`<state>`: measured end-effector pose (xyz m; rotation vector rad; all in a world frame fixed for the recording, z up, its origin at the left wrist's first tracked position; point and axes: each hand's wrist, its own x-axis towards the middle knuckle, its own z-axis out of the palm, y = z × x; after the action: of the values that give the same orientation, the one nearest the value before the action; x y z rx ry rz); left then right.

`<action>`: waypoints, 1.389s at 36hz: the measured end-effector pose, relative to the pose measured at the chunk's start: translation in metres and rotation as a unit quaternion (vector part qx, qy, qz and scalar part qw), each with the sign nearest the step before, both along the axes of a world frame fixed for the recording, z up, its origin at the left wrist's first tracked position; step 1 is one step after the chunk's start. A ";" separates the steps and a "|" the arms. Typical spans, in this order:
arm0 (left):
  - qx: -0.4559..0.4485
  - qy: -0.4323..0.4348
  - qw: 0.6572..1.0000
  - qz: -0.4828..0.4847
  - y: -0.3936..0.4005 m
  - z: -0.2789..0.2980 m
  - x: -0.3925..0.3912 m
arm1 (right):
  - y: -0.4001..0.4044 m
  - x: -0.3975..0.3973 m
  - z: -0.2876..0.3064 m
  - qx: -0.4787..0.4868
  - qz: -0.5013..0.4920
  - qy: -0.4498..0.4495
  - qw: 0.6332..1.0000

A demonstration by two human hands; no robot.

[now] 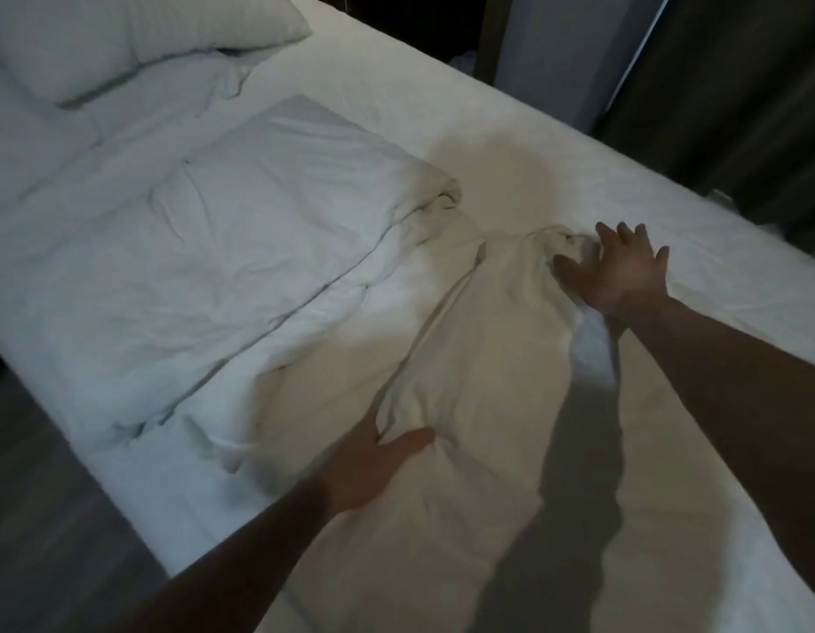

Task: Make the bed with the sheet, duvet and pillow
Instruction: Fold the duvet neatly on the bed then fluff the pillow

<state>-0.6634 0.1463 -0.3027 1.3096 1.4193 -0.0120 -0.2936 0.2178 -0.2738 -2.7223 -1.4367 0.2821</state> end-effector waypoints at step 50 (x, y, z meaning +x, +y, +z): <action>0.026 0.093 0.995 -0.041 0.015 -0.065 0.030 | -0.010 -0.037 -0.051 0.070 0.104 0.067 0.990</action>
<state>-0.6329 0.1610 -0.3672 1.4385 1.5297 -0.1557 -0.3309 0.2083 -0.3244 -2.3982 -1.6373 0.3508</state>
